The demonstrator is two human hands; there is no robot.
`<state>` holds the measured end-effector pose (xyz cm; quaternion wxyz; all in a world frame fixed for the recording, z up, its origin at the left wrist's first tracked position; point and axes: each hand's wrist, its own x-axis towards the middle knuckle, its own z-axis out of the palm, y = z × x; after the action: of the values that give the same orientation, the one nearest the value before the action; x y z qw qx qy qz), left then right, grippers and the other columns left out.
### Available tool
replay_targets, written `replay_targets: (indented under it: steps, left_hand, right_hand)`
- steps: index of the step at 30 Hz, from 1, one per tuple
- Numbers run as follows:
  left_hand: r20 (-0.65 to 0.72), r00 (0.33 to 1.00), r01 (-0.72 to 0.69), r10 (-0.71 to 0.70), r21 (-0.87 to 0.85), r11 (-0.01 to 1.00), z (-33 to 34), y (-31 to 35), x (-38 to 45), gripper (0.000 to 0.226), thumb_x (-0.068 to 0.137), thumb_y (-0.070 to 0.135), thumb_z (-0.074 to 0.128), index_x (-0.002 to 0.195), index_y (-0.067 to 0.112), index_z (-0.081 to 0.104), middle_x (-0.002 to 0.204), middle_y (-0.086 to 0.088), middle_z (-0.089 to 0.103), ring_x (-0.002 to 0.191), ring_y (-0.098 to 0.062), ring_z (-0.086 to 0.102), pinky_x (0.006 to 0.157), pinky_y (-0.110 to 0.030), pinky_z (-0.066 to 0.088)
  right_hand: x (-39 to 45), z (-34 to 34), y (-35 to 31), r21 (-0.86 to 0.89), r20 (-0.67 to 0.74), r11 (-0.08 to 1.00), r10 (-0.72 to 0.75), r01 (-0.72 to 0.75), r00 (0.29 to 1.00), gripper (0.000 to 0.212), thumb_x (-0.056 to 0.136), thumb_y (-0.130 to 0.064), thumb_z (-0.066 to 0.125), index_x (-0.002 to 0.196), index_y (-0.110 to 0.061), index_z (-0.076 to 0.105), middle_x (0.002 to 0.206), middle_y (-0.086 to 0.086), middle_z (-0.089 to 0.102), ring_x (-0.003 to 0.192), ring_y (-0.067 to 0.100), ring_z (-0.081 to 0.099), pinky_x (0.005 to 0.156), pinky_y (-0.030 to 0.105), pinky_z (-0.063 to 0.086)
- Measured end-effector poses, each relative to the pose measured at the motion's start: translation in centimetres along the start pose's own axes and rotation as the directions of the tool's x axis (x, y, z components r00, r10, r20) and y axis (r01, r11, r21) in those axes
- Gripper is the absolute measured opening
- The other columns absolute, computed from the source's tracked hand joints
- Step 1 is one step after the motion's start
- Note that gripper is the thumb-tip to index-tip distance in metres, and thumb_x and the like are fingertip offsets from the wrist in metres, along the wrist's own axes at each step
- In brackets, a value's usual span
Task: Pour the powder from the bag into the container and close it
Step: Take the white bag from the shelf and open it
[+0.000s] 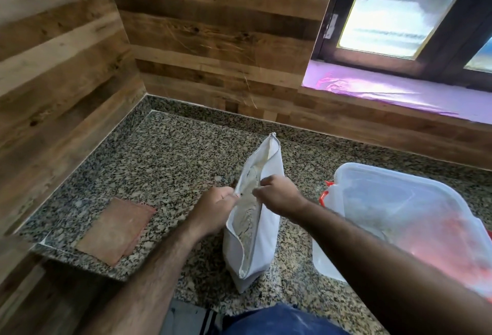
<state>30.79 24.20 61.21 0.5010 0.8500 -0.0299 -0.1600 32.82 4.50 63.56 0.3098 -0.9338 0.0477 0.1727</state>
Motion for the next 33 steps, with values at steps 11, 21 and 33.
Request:
replay_targets:
  steps: [11, 21, 33]
  left_hand:
    - [0.168, 0.983, -0.059, 0.077, -0.108, 0.992, 3.0, 0.1, 1.0, 0.033, 0.081, 0.043, 0.057, 0.068, 0.013, 0.055, 0.069, -0.003, 0.058, 0.069, -0.016, 0.054, 0.067, -0.043, 0.043]
    - [0.141, 0.975, -0.158, 0.171, -0.1, 0.982, 2.7, -1.4, 0.9, 0.033, 0.091, 0.027, 0.042, 0.064, 0.009, 0.047, 0.064, 0.002, 0.048, 0.064, -0.013, 0.046, 0.063, -0.043, 0.036]
    - [-0.086, 0.992, -0.118, 0.094, -0.328, 0.937, -0.5, -2.8, 1.0, 0.059, 0.092, 0.06, 0.041, 0.063, 0.009, 0.047, 0.061, -0.006, 0.045, 0.062, -0.02, 0.039, 0.064, -0.038, 0.031]
  right_hand:
    - [-0.9, 0.4, -0.4, 0.23, -0.239, 0.972, 0.104, -0.048, 0.965, 0.084, 0.093, -0.081, 0.025, 0.063, -0.01, 0.058, 0.069, 0.009, 0.067, 0.067, 0.031, 0.066, 0.061, 0.039, 0.052]
    - [2.8, -0.6, -2.1, -0.172, -0.071, 0.978, 0.111, -0.122, 0.991, 0.045, 0.108, -0.046, 0.052, 0.115, -0.007, 0.073, 0.108, 0.011, 0.073, 0.1, 0.032, 0.072, 0.083, 0.036, 0.059]
    - [0.3, -3.1, -2.5, -0.192, -0.261, 0.981, -0.075, 0.024, 0.962, 0.061, 0.111, -0.049, 0.048, 0.058, -0.019, 0.045, 0.06, -0.004, 0.05, 0.07, 0.029, 0.06, 0.066, 0.03, 0.04]
